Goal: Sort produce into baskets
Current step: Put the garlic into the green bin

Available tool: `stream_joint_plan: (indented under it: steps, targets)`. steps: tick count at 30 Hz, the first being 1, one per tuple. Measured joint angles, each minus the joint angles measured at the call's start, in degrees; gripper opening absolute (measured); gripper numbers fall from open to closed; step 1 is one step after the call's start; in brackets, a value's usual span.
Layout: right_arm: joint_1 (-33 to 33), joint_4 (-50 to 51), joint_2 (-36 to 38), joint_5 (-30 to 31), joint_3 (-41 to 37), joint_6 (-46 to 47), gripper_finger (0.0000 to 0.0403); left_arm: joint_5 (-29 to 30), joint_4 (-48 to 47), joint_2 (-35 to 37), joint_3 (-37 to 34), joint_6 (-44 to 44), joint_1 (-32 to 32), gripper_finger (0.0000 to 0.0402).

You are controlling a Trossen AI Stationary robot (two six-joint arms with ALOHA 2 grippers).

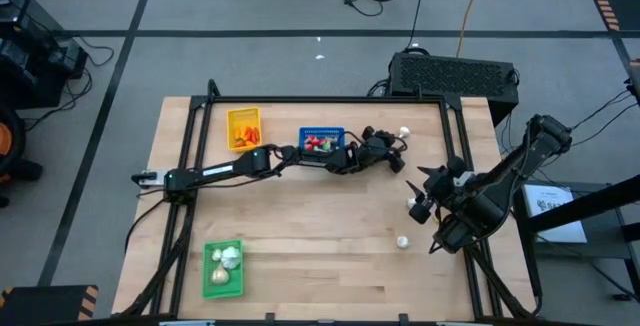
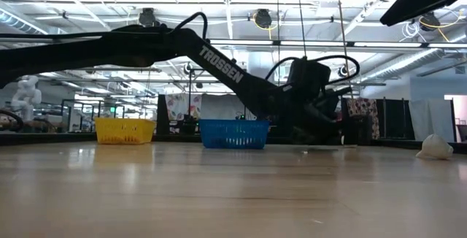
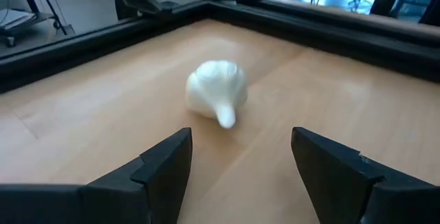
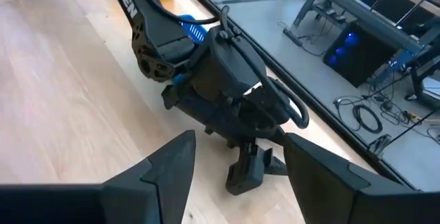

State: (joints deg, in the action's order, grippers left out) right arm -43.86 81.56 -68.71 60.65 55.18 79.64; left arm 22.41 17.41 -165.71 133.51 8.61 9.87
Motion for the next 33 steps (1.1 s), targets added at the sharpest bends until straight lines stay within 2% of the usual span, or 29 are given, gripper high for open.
stream_joint_plan:
  steps: [8, 20, 33]
  targets:
    - [0.04, -0.17, 0.02, 0.88, 0.00, -0.02, 0.0212, -0.76, 1.14, 0.02, 0.00, 4.40, -0.04, 0.0248]
    - [0.04, -0.17, 0.04, 0.91, 0.00, -0.02, 0.0212, -0.02, 0.12, 0.02, 0.00, 4.40, -0.04, 0.0179]
    - [0.04, -0.24, 0.04, 0.91, 0.00, -0.44, 0.0212, 0.27, 0.14, 0.02, 0.00, 4.42, -0.04, 0.0129]
